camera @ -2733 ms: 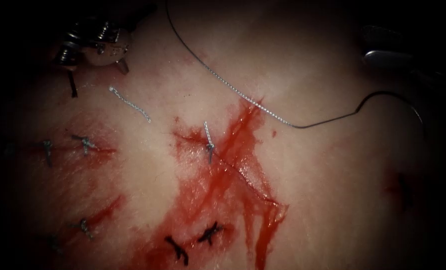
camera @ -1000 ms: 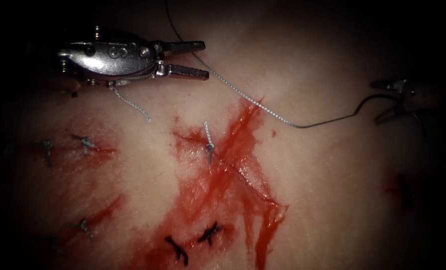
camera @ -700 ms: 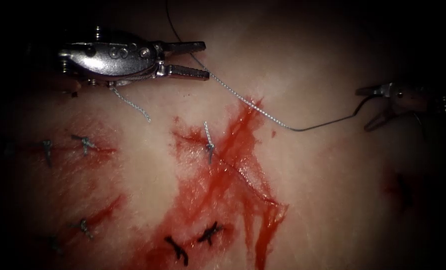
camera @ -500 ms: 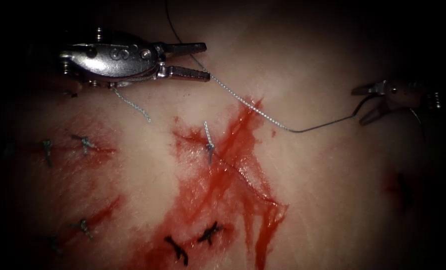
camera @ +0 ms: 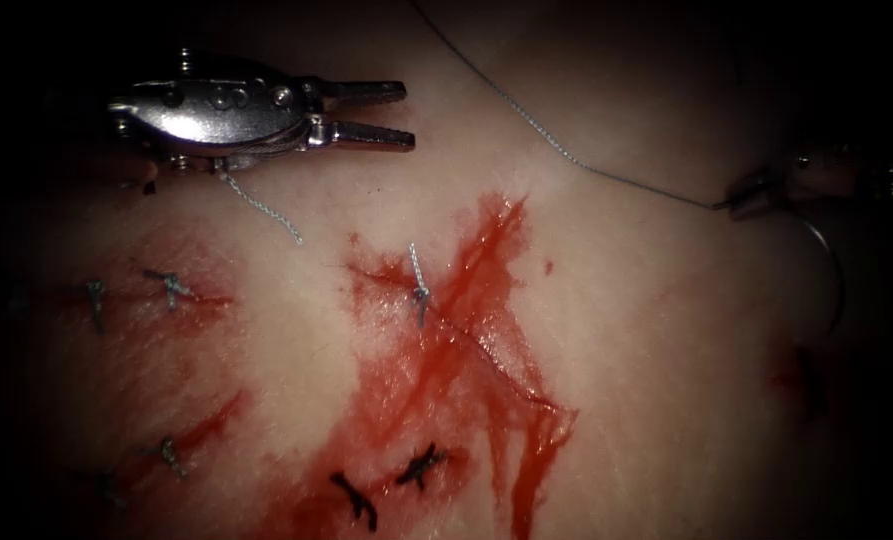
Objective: Wound Closure
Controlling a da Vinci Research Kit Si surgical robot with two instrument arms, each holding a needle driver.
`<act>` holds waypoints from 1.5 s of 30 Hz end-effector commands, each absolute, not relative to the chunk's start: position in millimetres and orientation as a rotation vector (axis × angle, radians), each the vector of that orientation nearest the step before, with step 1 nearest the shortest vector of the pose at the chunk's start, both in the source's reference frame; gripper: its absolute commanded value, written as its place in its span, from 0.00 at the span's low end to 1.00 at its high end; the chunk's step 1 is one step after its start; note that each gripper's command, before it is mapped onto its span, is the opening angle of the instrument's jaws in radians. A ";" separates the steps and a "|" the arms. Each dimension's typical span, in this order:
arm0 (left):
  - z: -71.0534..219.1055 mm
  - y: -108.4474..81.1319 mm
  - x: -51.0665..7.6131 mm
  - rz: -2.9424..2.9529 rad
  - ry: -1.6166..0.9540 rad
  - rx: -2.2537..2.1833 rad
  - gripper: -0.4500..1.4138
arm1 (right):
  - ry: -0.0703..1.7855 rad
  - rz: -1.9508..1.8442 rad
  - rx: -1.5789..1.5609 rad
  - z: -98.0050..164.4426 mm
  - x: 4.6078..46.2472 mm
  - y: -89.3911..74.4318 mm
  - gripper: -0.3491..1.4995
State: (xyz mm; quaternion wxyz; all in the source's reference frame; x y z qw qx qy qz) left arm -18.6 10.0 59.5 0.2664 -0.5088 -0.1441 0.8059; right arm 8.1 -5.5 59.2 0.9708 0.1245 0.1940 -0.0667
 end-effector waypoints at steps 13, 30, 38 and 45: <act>60.0 10.0 -18.7 1.832 -0.664 -1.165 0.43 | 0.990 0.547 0.220 55.5 7.3 -3.5 0.00; 62.6 8.1 -20.0 1.634 -0.943 -1.100 0.43 | 1.515 0.897 0.803 50.9 19.5 -5.8 0.00; 63.0 6.7 -21.9 1.582 -1.052 -1.132 0.38 | 1.554 0.866 0.463 52.0 22.4 -9.3 0.00; 63.2 5.8 -22.7 1.531 -1.039 -1.214 0.38 | 1.548 0.877 0.300 53.3 23.2 -10.0 0.00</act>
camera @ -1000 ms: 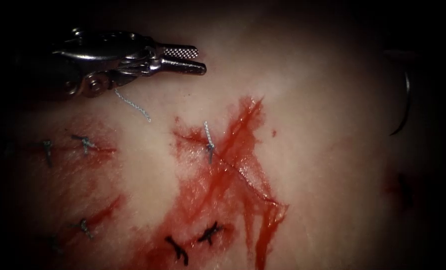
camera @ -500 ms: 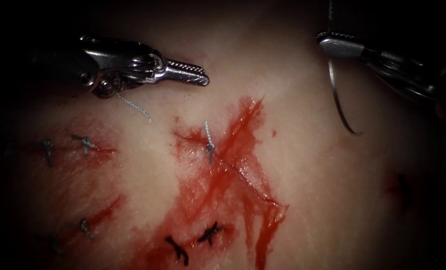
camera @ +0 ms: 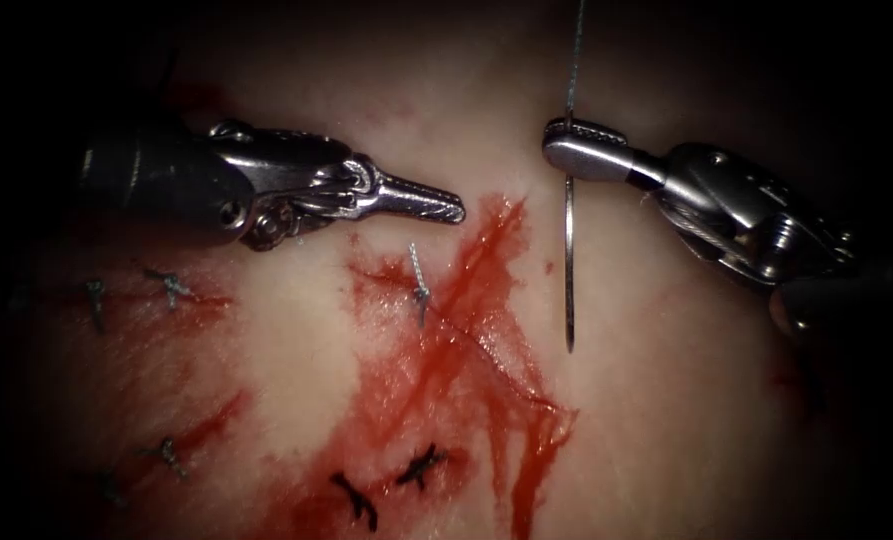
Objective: Wound Closure
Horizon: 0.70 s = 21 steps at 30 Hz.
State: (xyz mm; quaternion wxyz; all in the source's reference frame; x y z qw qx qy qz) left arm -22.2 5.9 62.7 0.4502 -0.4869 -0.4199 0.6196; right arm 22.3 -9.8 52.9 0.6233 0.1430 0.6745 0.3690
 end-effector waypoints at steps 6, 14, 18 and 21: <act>64.3 4.8 -23.5 1.393 -1.109 -1.114 0.58 | 1.731 0.725 0.164 53.8 24.1 -9.9 0.00; 65.3 3.4 -24.5 1.247 -1.176 -0.975 0.59 | 1.810 0.579 0.091 53.7 25.9 -10.0 0.00; 65.6 2.7 -24.6 1.167 -1.214 -0.896 0.56 | 1.822 0.537 0.101 53.6 26.3 -10.1 0.00; 65.7 2.5 -24.8 1.131 -1.226 -0.863 0.53 | 1.824 0.520 0.091 53.4 26.6 -10.3 0.00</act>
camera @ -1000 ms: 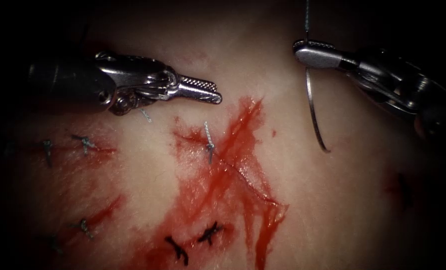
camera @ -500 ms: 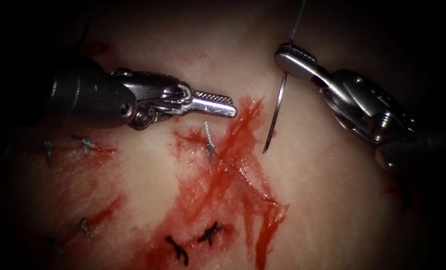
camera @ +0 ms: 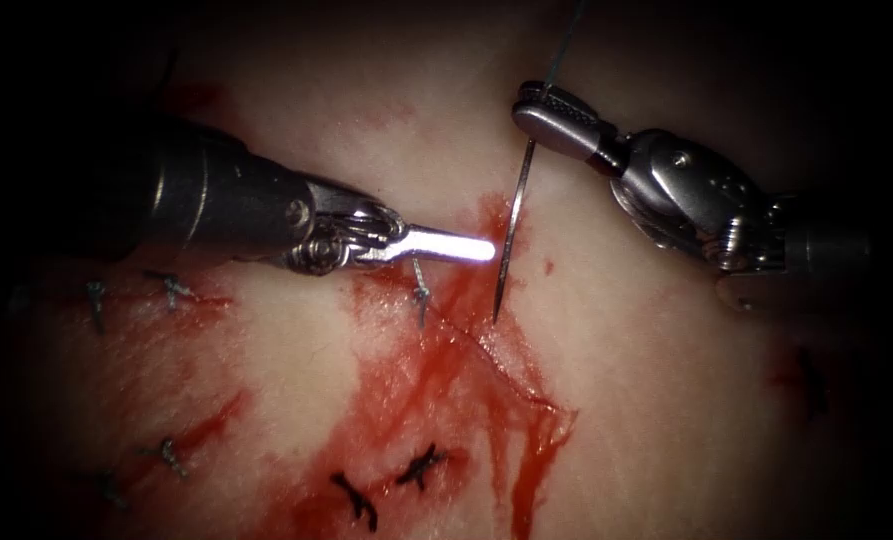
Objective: Wound Closure
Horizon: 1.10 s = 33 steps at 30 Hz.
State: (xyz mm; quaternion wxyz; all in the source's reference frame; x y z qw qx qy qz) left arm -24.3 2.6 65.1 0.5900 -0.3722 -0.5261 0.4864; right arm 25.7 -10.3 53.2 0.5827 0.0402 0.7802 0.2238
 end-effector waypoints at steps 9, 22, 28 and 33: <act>65.2 1.6 -26.0 1.046 -1.314 -0.779 0.35 | 1.831 0.479 0.075 53.2 27.2 -10.3 0.00; 64.2 2.2 -25.2 0.954 -1.420 -0.632 0.00 | 1.798 0.569 0.022 53.0 27.2 -10.7 0.71; 64.0 2.4 -24.9 0.946 -1.414 -0.635 0.00 | 1.792 0.655 0.084 52.7 27.1 -11.0 0.85; 64.0 2.5 -24.7 0.946 -1.414 -0.635 0.00 | 1.735 0.711 0.142 52.1 25.9 -11.7 0.80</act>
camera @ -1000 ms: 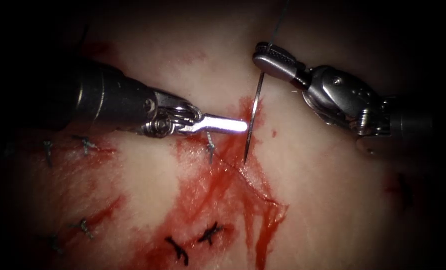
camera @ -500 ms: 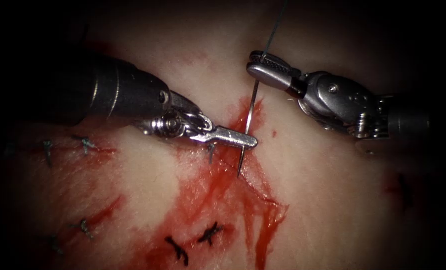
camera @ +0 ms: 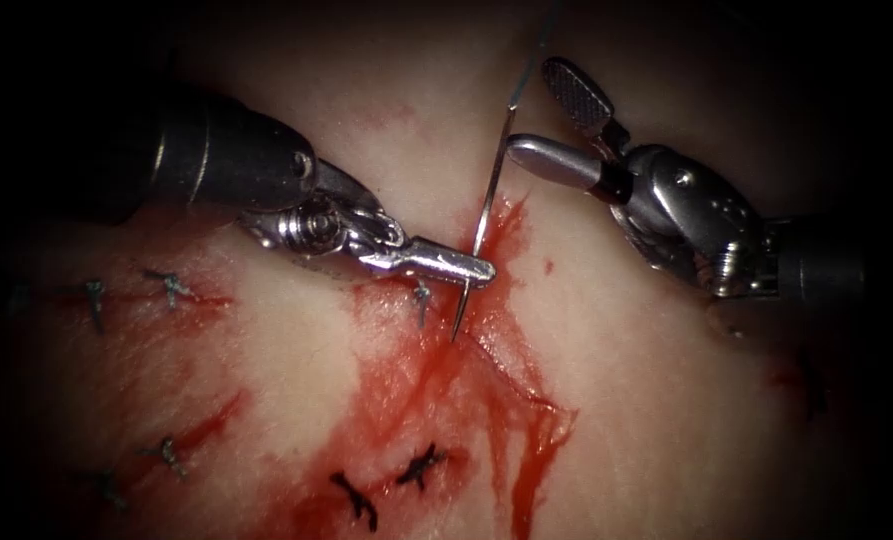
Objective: Wound Closure
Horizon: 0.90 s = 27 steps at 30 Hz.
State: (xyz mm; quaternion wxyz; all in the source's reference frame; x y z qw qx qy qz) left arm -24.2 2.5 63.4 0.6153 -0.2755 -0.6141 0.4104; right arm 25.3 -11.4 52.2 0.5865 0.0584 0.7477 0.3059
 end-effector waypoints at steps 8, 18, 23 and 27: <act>63.8 2.6 -24.6 1.004 -1.306 -0.580 0.00 | 1.523 0.674 0.200 50.9 24.9 -12.8 0.63; 63.6 2.1 -24.8 1.116 -1.221 -0.546 0.00 | 1.475 0.696 0.183 50.7 25.0 -12.7 0.45; 63.7 2.0 -24.9 1.117 -1.217 -0.545 0.00 | 1.474 0.701 0.184 50.9 25.3 -12.9 0.42; 63.7 1.9 -25.0 1.116 -1.215 -0.546 0.00 | 1.473 0.706 0.186 51.0 25.5 -12.9 0.35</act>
